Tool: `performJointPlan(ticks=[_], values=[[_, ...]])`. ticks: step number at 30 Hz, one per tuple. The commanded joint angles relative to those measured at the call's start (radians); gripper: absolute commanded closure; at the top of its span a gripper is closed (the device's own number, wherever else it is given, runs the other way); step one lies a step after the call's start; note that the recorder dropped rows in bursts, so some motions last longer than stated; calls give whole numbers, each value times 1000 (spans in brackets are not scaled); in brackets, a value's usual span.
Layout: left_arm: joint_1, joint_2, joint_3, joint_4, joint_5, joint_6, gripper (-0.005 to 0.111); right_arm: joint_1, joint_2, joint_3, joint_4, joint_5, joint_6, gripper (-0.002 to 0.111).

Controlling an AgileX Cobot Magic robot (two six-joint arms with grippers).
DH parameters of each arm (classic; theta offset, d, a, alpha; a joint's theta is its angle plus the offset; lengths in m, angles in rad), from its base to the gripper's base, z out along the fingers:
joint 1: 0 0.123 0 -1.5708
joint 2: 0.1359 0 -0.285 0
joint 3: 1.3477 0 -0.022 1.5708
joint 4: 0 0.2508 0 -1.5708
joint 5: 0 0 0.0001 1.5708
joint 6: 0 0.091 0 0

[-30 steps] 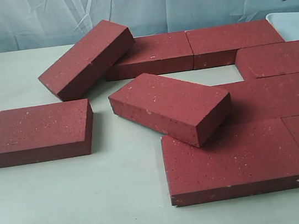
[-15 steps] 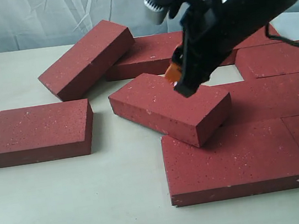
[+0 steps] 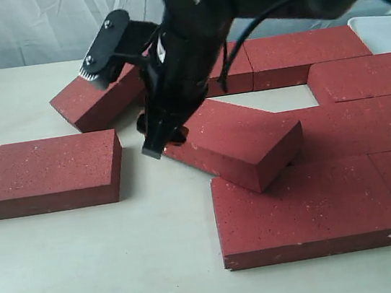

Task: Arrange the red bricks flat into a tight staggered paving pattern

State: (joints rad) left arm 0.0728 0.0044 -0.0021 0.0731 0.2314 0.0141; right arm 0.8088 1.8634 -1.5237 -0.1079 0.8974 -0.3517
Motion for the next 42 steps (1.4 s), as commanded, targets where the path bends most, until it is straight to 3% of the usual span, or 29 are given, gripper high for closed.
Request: performJointPlan(ticks=[1,6,16,22,26,29,30,42], values=[[4,-4,2,-9,-6,-4,106,43,98,-63,-152,56,84,41],[4,-4,2,-9,-6,-4,106,59,153,-69,-303,67,192,41],[4,-4,2,-9,-6,-4,106,59,208,-69,-348,85,240,43],[4,-4,2,-9,-6,-4,106,59,242,-67,-471,126,324,44],[4,-4,2,-9,-6,-4,106,59,251,-67,-511,144,352,61],[4,-4,2,-9,-6,-4,106,59,255,-67,-511,149,345,89],[4,-4,2,-9,-6,-4,106,59,255,-67,-511,149,331,106],[4,-4,2,-9,-6,-4,106,90,139,-69,-628,166,285,109]])
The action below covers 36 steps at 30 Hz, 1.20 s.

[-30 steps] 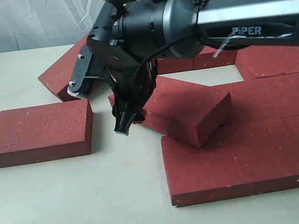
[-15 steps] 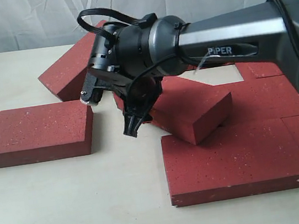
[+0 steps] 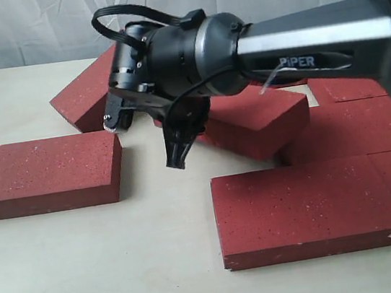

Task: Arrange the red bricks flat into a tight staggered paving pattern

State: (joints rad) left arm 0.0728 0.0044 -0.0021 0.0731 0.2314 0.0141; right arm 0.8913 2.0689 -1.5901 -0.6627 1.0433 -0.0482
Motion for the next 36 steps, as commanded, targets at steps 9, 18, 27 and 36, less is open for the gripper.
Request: performJointPlan(ticks=[9,18,27,36], values=[[4,-4,2,-9,-6,-4,106,5,-169,26,-70,-143,-207,109],[4,-4,2,-9,-6,-4,106,-68,-297,389,-207,-542,-152,109],[4,-4,2,-9,-6,-4,106,-150,-300,577,-528,-836,-123,109],[4,-4,2,-9,-6,-4,106,-333,-292,577,-547,-1140,-134,109]])
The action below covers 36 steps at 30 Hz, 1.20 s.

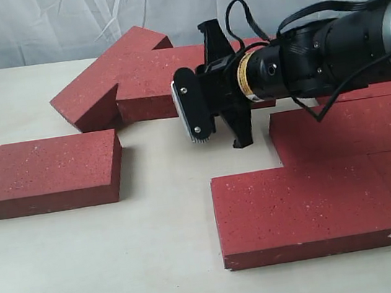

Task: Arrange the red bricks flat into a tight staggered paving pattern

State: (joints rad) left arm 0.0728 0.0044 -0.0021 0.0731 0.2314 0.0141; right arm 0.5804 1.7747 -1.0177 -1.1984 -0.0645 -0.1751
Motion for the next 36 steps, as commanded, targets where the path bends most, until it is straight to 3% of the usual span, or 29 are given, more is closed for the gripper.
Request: performJointPlan(ticks=[1,9,22,28,31,36], values=[[4,-4,2,-9,-6,-4,106,-22,16,4,-11,-17,-9,109],[4,-4,2,-9,-6,-4,106,-22,155,-21,-58,14,-41,109],[4,-4,2,-9,-6,-4,106,-22,215,-107,-56,-18,-41,109],[4,-4,2,-9,-6,-4,106,-22,252,-107,-56,47,-41,109],[4,-4,2,-9,-6,-4,106,-22,261,-107,-58,64,-41,98],[4,-4,2,-9,-6,-4,106,-22,265,-107,-68,54,-41,59]])
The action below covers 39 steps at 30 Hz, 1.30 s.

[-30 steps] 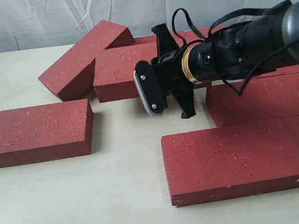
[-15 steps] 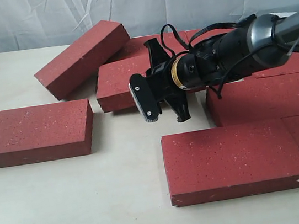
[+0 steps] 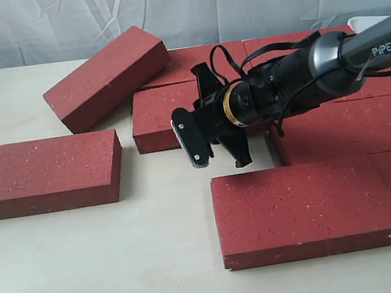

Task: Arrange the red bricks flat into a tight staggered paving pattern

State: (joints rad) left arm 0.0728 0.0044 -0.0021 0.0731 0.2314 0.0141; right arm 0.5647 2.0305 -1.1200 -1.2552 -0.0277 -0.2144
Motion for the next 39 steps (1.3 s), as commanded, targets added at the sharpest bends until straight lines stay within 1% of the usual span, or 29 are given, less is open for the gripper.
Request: performJointPlan(ticks=[1,3,4,8,10,14,16,17,18,19,21,22,24,26,27,30,31,33,39], values=[[4,-4,2,-9,-6,-4,106,-7,9,-5,-11,20,-2,54],[4,-4,2,-9,-6,-4,106,-7,9,-5,-11,45,-2,43],[4,-4,2,-9,-6,-4,106,-7,9,-5,-11,60,-2,41],[4,-4,2,-9,-6,-4,106,-5,-22,-5,12,89,16,41],[4,-4,2,-9,-6,-4,106,-1,-59,-3,58,71,35,41],[4,-4,2,-9,-6,-4,106,18,-134,-3,209,55,35,47],[4,-4,2,-9,-6,-4,106,25,-173,-3,346,53,35,55],[4,-4,2,-9,-6,-4,106,25,-189,-3,430,55,35,61],[4,-4,2,-9,-6,-4,106,25,-204,-3,513,67,35,70],[4,-4,2,-9,-6,-4,106,25,-216,-3,574,85,35,82],[4,-4,2,-9,-6,-4,106,25,-232,-5,709,154,35,110],[4,-4,2,-9,-6,-4,106,25,-232,-10,771,205,40,108],[4,-4,2,-9,-6,-4,106,25,-227,-43,897,356,8,109],[4,-4,2,-9,-6,-4,106,25,-212,-93,1019,489,-80,109],[4,-4,2,-9,-6,-4,106,25,-200,-127,1090,583,-154,109],[4,-4,2,-9,-6,-4,106,17,-158,-237,1264,772,-295,109],[4,-4,2,-9,-6,-4,106,17,-138,-263,1295,820,-319,109],[4,-4,2,-9,-6,-4,106,15,-91,-315,1327,871,-330,109],[4,-4,2,-6,-6,-4,106,15,19,-401,1345,885,-347,109]])
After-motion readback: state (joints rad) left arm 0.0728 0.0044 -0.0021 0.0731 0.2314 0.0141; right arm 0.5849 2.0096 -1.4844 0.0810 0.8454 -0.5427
